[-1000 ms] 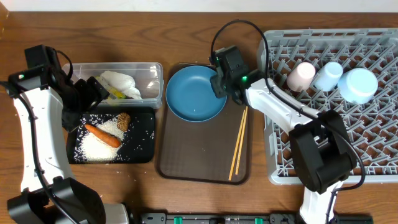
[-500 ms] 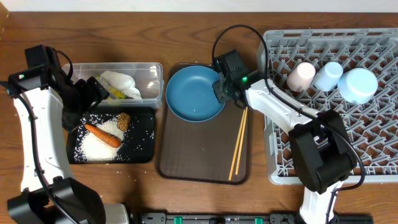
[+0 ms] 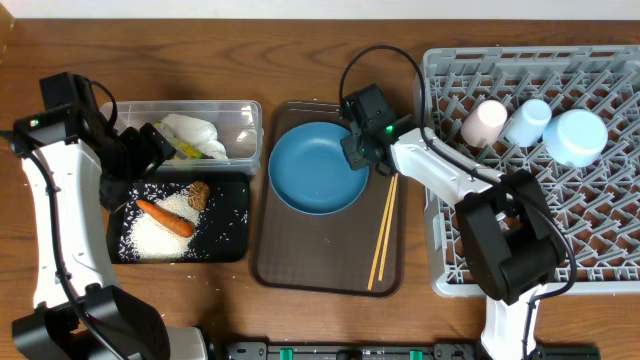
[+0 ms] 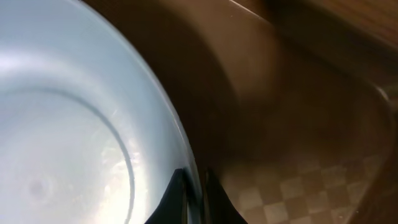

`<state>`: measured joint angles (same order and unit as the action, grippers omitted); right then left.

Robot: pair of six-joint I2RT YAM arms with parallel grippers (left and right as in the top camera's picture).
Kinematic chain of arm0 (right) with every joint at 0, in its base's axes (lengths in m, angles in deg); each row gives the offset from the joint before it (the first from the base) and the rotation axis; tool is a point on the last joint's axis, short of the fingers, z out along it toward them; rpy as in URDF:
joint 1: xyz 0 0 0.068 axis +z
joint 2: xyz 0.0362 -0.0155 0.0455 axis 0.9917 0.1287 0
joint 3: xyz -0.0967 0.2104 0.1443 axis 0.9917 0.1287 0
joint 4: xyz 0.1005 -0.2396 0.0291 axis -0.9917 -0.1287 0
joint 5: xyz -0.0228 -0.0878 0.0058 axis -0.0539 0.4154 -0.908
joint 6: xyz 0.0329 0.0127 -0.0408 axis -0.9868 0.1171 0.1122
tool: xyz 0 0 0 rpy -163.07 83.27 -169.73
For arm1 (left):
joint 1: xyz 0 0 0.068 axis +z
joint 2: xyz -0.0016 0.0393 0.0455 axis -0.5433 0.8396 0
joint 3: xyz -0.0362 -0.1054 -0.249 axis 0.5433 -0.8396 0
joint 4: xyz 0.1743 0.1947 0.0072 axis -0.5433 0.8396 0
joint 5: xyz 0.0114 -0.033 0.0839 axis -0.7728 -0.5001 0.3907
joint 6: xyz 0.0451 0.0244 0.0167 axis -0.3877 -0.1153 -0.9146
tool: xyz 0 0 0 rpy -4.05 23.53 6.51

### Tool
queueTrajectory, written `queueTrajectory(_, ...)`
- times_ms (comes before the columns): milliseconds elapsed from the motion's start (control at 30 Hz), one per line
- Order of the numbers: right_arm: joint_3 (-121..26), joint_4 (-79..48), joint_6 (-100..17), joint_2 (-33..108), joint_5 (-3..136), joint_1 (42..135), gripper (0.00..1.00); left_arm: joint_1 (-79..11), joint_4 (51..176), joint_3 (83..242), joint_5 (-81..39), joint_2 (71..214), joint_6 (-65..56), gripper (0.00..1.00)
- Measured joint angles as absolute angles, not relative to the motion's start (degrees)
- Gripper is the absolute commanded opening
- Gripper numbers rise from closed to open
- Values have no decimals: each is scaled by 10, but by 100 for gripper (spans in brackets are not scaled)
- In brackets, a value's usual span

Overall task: Sort waste into correct bins and load items into the dishwasher rack
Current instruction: 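Lower the right gripper onto the blue plate's right rim and grasp it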

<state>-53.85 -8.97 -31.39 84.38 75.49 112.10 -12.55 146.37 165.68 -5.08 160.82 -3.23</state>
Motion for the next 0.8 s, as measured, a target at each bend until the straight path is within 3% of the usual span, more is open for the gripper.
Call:
queueTrajectory(533, -539, -82, -314, 830, 754, 1121, 1, -125, 1464, 1657, -51, 1608, -32, 98)
queueTrajectory(800, -539, -85, -313, 714, 769, 1121, 1, -125, 1463, 1657, -51, 1608, -32, 98)
